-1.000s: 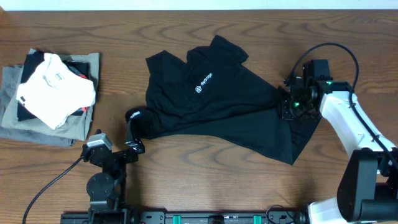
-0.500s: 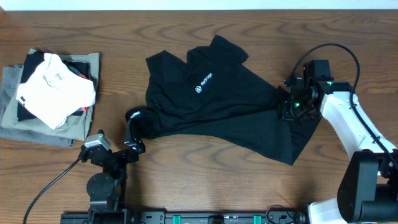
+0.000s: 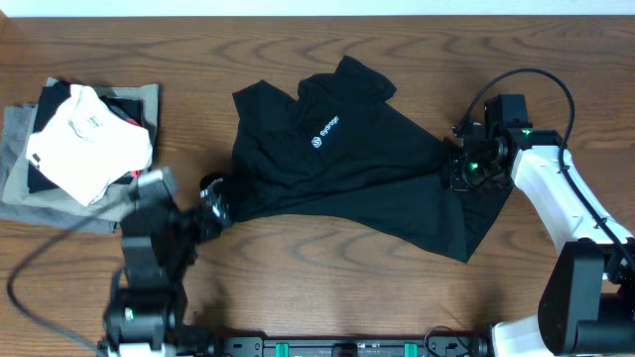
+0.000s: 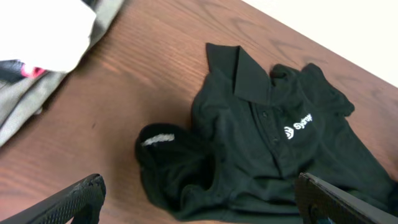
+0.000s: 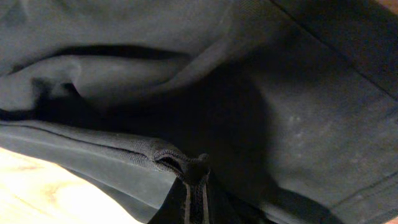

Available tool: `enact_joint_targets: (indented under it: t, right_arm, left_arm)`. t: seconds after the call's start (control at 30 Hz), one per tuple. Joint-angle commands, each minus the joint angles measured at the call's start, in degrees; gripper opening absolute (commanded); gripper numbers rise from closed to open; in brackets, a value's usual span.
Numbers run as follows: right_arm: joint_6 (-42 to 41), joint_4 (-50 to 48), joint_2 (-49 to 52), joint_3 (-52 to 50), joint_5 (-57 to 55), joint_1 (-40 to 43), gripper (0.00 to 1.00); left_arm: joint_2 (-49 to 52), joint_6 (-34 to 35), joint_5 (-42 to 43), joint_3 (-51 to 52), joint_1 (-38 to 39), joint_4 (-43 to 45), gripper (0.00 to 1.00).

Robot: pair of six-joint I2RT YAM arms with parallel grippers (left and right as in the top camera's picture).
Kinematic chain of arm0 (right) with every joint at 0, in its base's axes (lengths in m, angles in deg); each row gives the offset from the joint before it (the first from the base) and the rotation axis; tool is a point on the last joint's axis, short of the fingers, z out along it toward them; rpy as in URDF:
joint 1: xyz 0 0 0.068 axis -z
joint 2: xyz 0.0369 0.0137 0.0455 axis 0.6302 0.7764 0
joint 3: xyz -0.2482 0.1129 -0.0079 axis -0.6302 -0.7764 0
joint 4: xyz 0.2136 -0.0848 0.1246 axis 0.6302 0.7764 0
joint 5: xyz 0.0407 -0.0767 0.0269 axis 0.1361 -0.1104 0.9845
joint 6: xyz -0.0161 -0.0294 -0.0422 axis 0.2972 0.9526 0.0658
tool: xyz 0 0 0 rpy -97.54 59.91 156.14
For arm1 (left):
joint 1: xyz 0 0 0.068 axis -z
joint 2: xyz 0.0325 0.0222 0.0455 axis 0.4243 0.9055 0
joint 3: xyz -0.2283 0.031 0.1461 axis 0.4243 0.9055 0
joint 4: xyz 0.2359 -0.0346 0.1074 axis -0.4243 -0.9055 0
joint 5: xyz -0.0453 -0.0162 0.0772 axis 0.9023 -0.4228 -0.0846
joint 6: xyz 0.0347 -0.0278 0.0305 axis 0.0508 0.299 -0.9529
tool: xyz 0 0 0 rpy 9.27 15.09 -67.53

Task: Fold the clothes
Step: 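Grasp the left corner of the black t-shirt with the left gripper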

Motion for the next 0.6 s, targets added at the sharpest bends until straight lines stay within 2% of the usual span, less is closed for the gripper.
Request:
enact_joint_targets:
  t: [0.0, 0.1, 0.27, 0.37, 0.47, 0.57]
  right_arm:
    - [-0.79, 0.09, -0.98, 0.85, 1.9, -0.48, 0.01]
    - [-0.79, 0.22, -0.98, 0.85, 2.08, -0.48, 0.01]
    - [-0.76, 0.42, -0.98, 0.85, 2.03, -0.48, 0.01]
    - [-0.76, 0.39, -0.98, 0.85, 2.03, -0.48, 0.01]
    - [-0.76, 0.22, -0.98, 0.85, 2.03, -0.48, 0.01]
    - [-0.79, 0.22, -0.98, 0.85, 2.05, -0.48, 0.01]
  left_arm:
    - [9.01, -1.92, 4.02, -3.32, -0.31, -0.26, 0.98]
    - [16.02, 1.31, 4.5, -3.91, -0.31, 2.32, 0.98]
    - [26.84, 12.09, 2.34, -7.21, -0.31, -1.05, 0.98]
    - [31.69, 14.05, 1.9, -8.94, -0.31, -2.12, 0.98]
    - [35.95, 17.4, -2.6, -9.35, -0.31, -1.79, 0.98]
    - [40.0, 17.73, -3.37, -9.35, -0.31, 0.0, 0.98]
